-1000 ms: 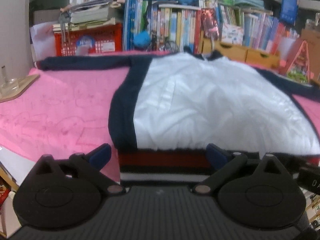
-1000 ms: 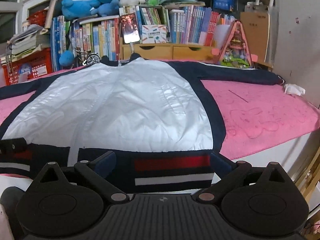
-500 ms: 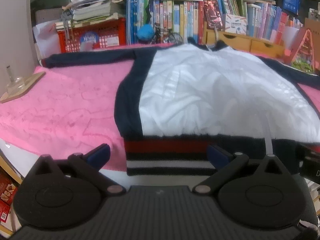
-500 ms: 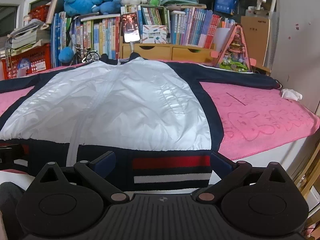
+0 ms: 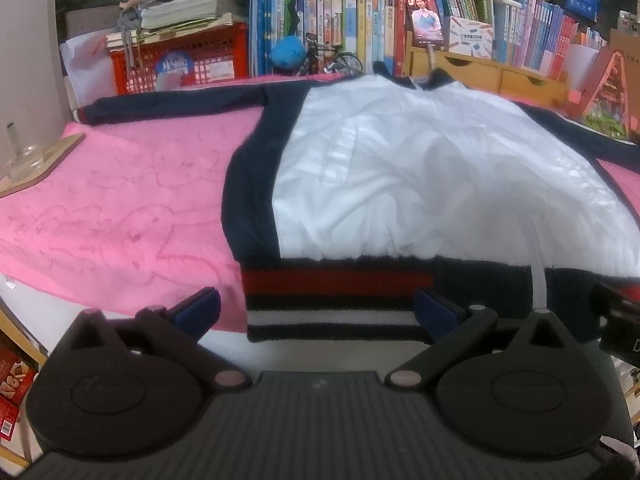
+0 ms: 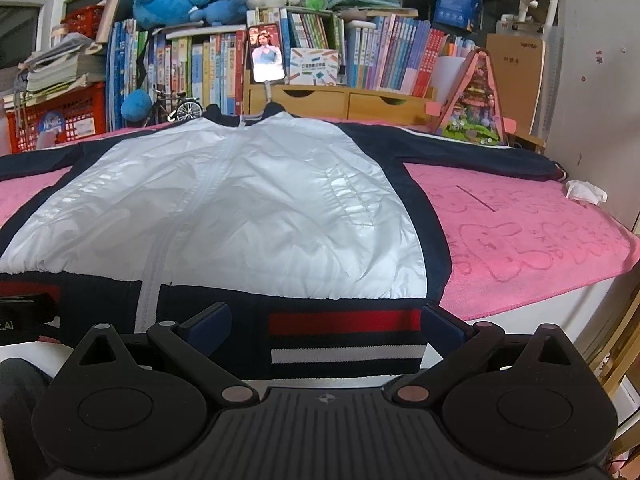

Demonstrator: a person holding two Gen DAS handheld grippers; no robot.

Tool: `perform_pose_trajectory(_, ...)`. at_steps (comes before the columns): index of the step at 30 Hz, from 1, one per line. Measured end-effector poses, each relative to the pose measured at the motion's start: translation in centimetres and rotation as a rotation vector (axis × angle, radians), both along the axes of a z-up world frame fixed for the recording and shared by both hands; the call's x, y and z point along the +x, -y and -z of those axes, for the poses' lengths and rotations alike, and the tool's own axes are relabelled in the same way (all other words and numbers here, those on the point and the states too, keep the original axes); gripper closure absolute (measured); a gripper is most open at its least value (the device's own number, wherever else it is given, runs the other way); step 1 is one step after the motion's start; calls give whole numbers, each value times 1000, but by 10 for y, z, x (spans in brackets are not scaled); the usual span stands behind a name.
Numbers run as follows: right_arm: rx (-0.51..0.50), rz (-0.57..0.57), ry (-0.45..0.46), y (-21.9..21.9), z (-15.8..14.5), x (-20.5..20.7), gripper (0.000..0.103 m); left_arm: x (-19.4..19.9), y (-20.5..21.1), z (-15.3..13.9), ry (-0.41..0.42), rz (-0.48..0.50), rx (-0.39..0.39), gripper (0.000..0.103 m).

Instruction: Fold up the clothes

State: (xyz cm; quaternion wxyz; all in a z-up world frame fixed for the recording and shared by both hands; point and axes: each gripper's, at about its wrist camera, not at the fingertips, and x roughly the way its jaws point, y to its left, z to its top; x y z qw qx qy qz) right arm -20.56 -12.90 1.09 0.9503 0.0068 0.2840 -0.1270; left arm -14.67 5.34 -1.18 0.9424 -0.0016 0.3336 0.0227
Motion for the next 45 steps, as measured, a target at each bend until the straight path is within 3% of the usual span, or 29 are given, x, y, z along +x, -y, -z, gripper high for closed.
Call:
perform_pose_trajectory(10, -11, -29, 13, -3, -2, 0, 1, 4, 3, -6, 17, 5, -1, 0)
perform_pose_trajectory(18, -58, -51, 114, 19, -21, 16, 0, 52, 10, -39, 88, 52, -2, 0)
perform_pose_trajectory(24, 55, 36, 194, 109, -46, 54, 0, 95, 12, -45, 101, 55, 24, 0)
perform_pose_trajectory(31, 201, 278, 255, 264, -54, 124, 1, 135, 4, -26, 93, 66, -10, 0)
perform_pose_trajectory(39, 460, 515, 306, 416, -34, 213, 1, 157, -8, -4, 13, 66, -90, 0)
perform_pose_trajectory(45, 478, 605, 257, 470, -11, 266, 1, 159, 3, -3, 3, 98, -30, 0)
